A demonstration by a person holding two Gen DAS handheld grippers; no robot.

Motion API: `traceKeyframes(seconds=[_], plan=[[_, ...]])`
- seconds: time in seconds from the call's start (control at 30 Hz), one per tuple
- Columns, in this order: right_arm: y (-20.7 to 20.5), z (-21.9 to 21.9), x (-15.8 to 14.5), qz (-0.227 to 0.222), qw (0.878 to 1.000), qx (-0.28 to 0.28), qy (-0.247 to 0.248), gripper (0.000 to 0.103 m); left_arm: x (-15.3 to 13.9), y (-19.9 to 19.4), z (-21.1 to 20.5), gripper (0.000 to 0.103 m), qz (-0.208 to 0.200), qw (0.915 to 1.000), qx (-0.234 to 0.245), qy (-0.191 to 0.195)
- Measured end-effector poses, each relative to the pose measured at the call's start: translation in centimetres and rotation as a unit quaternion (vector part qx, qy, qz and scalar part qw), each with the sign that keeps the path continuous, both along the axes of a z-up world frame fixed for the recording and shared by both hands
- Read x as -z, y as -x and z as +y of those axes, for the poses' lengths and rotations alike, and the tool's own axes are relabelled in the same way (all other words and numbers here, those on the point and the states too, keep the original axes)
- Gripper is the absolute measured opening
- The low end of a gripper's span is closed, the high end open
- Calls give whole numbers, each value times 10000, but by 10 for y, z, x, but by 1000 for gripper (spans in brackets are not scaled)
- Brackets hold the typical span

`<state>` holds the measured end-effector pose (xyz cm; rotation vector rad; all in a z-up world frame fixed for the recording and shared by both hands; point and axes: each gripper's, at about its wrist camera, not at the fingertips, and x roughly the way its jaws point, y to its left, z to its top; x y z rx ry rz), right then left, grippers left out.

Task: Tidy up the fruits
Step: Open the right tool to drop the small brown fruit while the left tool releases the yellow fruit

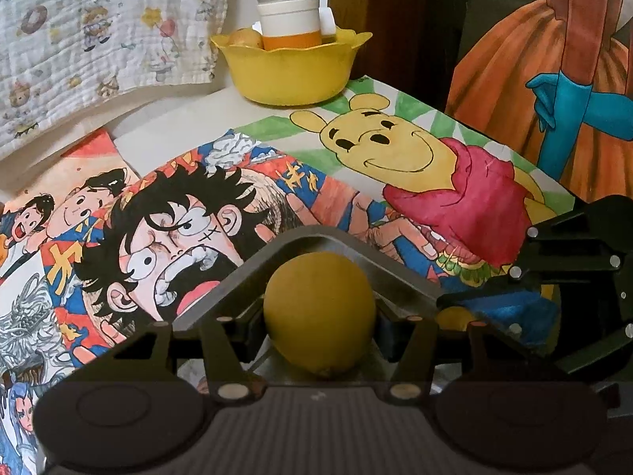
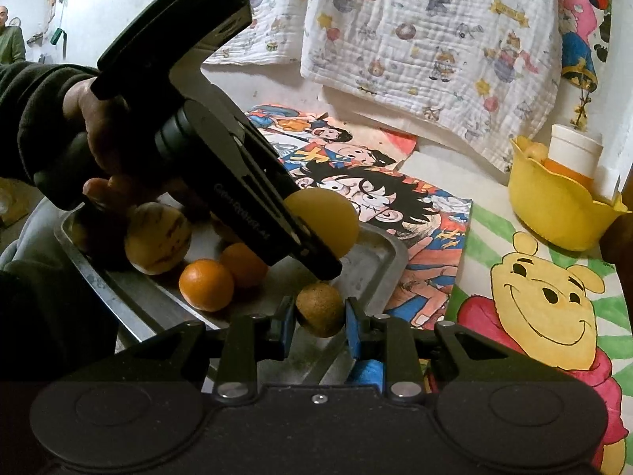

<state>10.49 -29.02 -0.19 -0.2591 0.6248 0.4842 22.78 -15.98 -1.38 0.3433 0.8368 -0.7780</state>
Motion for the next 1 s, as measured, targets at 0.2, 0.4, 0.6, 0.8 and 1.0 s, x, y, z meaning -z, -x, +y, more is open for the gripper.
traceKeyframes(seconds=[0.2, 0.4, 0.6, 0.8, 1.0], plan=[[1, 0, 1, 10, 10000, -37, 10, 29, 2, 1, -1, 59, 21, 10000, -3, -19], [0, 2, 2, 26, 10000, -67, 23, 29, 6, 0, -3, 59, 3, 9999, -73, -155], [-1, 3, 2, 63, 9999, -80, 44, 28, 7, -2, -3, 59, -8, 9997, -96, -216], [-1, 3, 2, 56, 9999, -72, 65, 28, 7, -2, -3, 60, 1, 9997, -105, -235], [-1, 2, 2, 49, 10000, -58, 62, 29, 6, -4, 1, 61, 98, 9996, -179, -193]])
